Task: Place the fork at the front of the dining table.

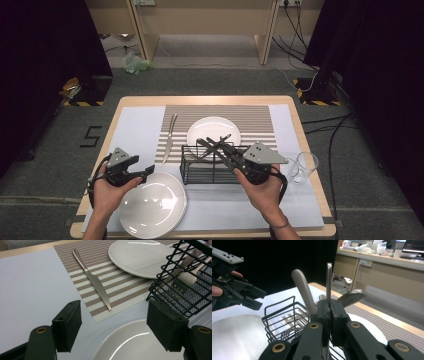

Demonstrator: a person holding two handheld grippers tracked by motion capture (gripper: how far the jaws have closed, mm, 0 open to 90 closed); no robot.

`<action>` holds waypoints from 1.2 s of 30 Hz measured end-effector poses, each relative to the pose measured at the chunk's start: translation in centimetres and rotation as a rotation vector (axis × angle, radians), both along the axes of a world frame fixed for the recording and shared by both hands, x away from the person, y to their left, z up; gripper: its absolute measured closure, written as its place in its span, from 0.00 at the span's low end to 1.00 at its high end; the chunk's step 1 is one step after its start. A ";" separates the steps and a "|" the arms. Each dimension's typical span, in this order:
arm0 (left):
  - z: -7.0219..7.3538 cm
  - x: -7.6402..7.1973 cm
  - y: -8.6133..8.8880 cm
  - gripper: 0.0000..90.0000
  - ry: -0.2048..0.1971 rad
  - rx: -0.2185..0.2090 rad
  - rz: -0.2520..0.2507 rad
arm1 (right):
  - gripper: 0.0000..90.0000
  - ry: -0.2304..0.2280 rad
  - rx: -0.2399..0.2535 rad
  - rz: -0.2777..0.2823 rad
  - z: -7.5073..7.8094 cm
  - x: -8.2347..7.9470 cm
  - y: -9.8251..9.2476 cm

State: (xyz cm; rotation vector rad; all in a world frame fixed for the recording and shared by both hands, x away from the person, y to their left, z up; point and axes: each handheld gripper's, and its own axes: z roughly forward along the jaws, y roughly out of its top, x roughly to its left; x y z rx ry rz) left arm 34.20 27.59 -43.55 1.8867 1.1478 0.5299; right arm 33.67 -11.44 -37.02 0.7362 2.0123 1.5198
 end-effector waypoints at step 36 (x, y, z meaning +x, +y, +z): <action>0.0 0.0 -0.1 0.31 0.003 0.004 -0.001 | 0.97 -0.025 0.075 -0.041 2.2 -0.3 -1.3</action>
